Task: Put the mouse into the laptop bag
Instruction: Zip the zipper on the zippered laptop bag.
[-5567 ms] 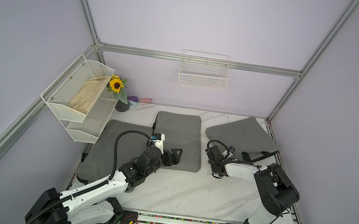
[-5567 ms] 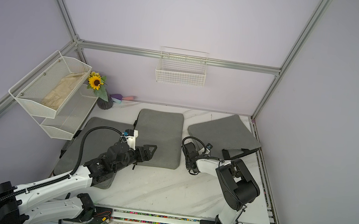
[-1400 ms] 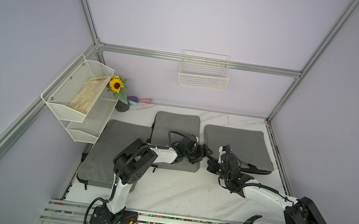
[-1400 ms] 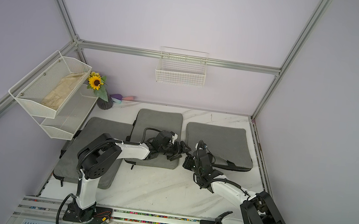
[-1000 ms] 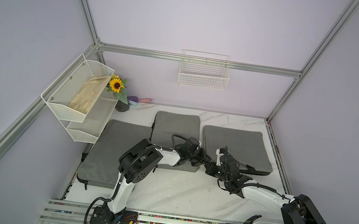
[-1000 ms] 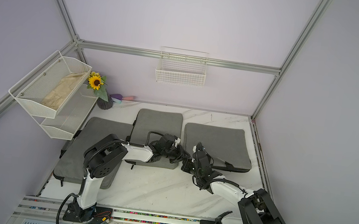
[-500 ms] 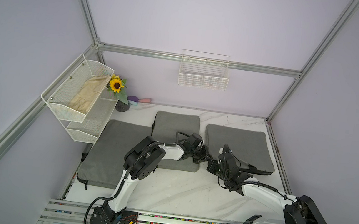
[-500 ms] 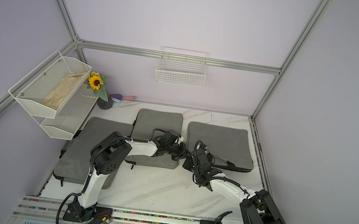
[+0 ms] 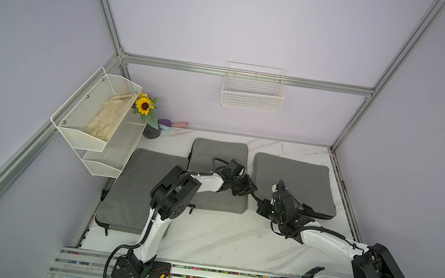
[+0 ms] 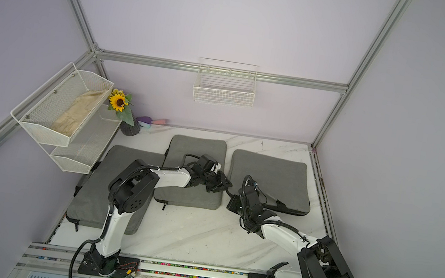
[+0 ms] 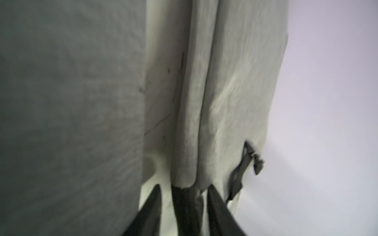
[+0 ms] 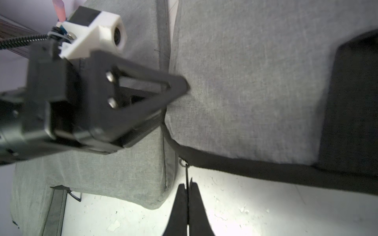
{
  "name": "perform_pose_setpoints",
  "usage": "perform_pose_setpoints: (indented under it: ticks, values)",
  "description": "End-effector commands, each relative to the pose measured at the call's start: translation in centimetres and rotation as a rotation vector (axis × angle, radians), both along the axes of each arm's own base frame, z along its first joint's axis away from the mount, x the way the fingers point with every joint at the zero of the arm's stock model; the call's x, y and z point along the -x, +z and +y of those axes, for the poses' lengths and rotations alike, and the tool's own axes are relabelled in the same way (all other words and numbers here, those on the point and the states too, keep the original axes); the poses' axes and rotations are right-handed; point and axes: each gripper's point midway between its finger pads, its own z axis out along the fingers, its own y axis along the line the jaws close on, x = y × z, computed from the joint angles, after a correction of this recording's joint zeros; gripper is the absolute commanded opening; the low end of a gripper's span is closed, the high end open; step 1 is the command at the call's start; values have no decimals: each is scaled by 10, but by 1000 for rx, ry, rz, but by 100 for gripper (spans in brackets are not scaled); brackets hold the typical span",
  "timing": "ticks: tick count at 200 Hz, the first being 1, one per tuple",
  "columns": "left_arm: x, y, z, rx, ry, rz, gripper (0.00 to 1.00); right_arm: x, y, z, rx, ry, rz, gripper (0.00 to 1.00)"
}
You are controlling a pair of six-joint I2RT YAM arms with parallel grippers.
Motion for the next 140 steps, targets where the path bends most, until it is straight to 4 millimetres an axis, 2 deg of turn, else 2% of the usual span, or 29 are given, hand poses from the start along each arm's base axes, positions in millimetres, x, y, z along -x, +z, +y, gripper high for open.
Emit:
perform_pose_setpoints:
  ticks: [1,9,24,51,73,96,116,124,133,140]
  values:
    - [-27,12,21,-52,112,-75,67,1,2,6,-29,38,-23,0]
    - [-24,10,22,-52,116,-73,71,0,3,7,-30,33,-27,0]
    - [-23,6,21,-34,115,-63,71,-2,3,5,-27,13,-26,0]
    - [-18,3,2,3,67,-39,70,-4,3,2,-26,-8,-32,0]
    - [-2,-2,-7,-15,60,-19,74,-8,4,-2,-7,-35,-33,0]
    - [15,-3,-21,-1,36,5,73,-13,9,-2,-18,-60,-39,0]
    - [27,-4,-30,2,18,18,61,-16,15,-1,-20,-66,-54,0]
    - [28,-4,-30,-1,22,21,49,-17,16,-2,-19,-70,-56,0]
    - [27,-5,-29,-10,33,21,31,-16,16,-5,-14,-82,-53,0]
    - [25,-7,-25,-32,42,25,21,-15,15,-8,-8,-98,-46,0]
